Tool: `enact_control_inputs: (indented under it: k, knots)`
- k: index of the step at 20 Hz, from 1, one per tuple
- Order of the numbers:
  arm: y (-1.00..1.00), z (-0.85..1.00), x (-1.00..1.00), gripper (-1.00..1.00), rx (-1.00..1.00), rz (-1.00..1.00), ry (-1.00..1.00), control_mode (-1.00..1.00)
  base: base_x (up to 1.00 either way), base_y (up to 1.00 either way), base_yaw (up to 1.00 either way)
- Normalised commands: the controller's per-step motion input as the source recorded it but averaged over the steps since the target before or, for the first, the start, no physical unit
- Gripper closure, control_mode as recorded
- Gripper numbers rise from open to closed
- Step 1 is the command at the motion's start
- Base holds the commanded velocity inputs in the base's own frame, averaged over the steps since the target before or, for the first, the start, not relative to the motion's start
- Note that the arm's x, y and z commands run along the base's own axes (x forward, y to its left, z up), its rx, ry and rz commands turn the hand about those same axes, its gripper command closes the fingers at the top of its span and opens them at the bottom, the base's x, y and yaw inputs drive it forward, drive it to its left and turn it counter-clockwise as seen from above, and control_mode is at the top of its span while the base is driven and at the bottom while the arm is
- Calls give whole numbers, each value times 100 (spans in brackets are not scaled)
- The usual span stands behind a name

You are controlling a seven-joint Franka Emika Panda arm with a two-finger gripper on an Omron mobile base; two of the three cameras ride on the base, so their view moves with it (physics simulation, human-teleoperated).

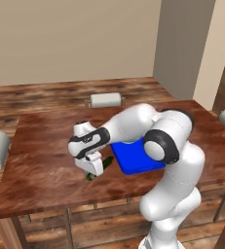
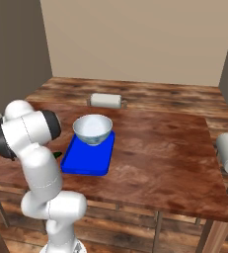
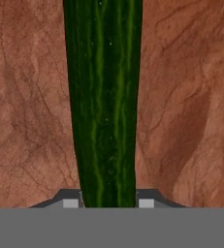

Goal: Place the two vegetables and bowl onto the tray for setting up a vegetable dip station.

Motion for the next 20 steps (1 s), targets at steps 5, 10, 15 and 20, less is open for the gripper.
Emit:
enact_control_inputs:
  k: [5, 10, 15, 20]
  knots:
    - [-13, 18, -22, 100, 0, -19, -1, -100, 0, 0, 0]
    - [-14, 36, -21, 100, 1, -13, 2, -100, 0, 0, 0]
    - [-16, 30, -23, 100, 0, -8, 0, -100, 0, 0, 0]
    - [-19, 24, -27, 100, 0, -2, -1, -100, 0, 0, 0]
